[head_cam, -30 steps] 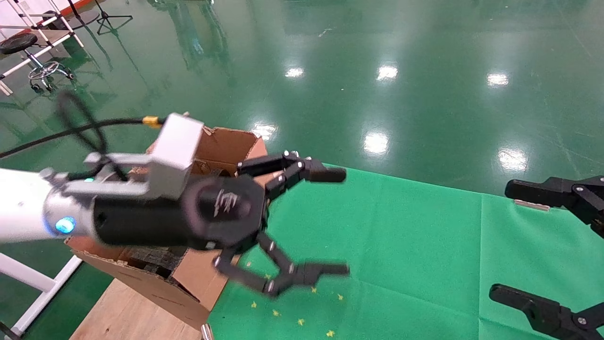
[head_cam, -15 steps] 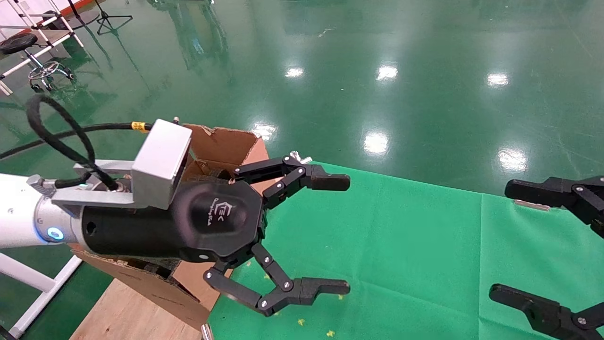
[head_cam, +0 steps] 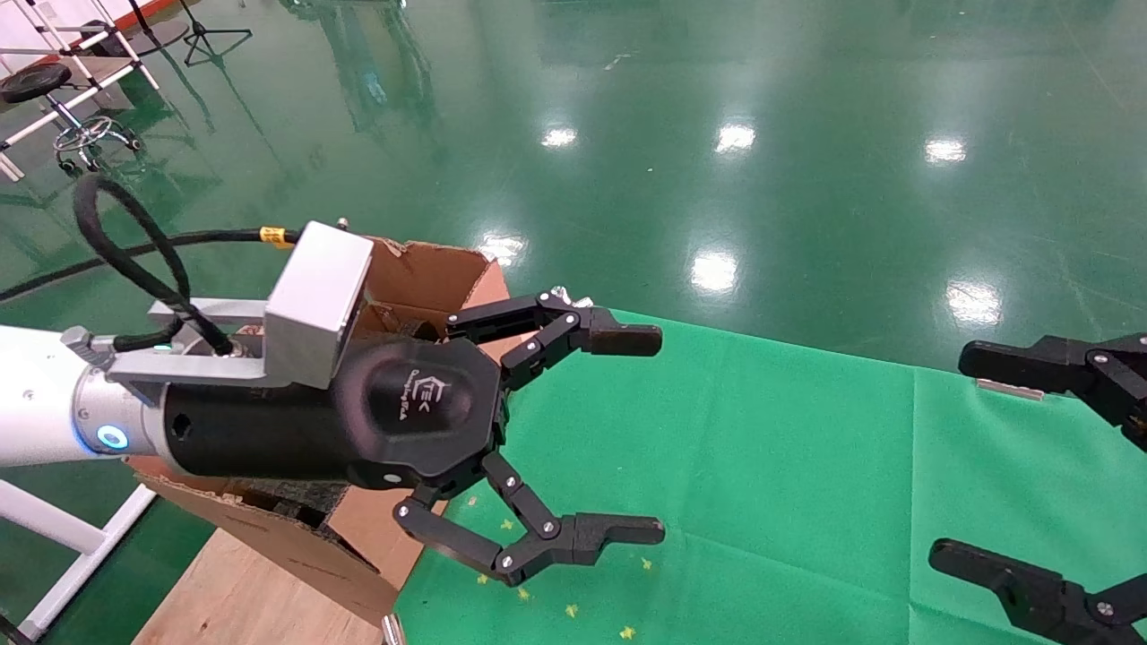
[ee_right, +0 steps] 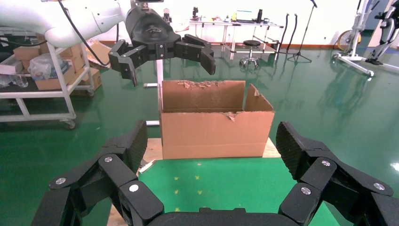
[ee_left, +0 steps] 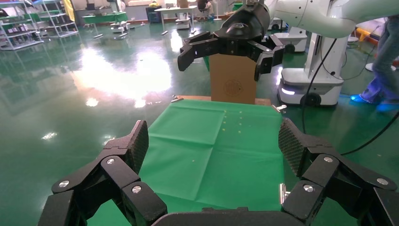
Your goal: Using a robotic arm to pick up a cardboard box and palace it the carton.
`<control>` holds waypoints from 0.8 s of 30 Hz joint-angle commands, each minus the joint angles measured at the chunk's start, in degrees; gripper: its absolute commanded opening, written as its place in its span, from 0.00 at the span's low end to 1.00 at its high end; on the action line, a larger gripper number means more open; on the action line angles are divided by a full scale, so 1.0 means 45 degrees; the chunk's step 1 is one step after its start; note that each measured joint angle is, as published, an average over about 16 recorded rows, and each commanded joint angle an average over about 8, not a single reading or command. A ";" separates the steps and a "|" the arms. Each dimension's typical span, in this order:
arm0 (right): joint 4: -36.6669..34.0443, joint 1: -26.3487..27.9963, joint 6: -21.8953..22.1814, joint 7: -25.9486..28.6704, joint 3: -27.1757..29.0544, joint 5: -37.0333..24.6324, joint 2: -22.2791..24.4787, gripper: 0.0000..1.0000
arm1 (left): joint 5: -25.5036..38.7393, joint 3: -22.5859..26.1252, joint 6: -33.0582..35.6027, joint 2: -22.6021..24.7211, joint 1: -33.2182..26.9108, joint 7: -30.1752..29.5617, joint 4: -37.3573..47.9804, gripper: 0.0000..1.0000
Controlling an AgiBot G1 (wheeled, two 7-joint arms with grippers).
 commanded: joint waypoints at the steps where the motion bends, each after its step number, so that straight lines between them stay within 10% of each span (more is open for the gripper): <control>1: 0.0000 0.0000 0.0000 0.0000 0.0000 0.0000 0.0000 1.00 | 0.0016 0.0010 -0.0008 0.0002 -0.0012 -0.0002 0.0016 1.00; 24: 0.0000 0.0000 0.0000 0.0000 0.0000 0.0000 0.0000 1.00 | 0.0068 0.0042 -0.0032 0.0014 -0.0052 -0.0015 0.0062 1.00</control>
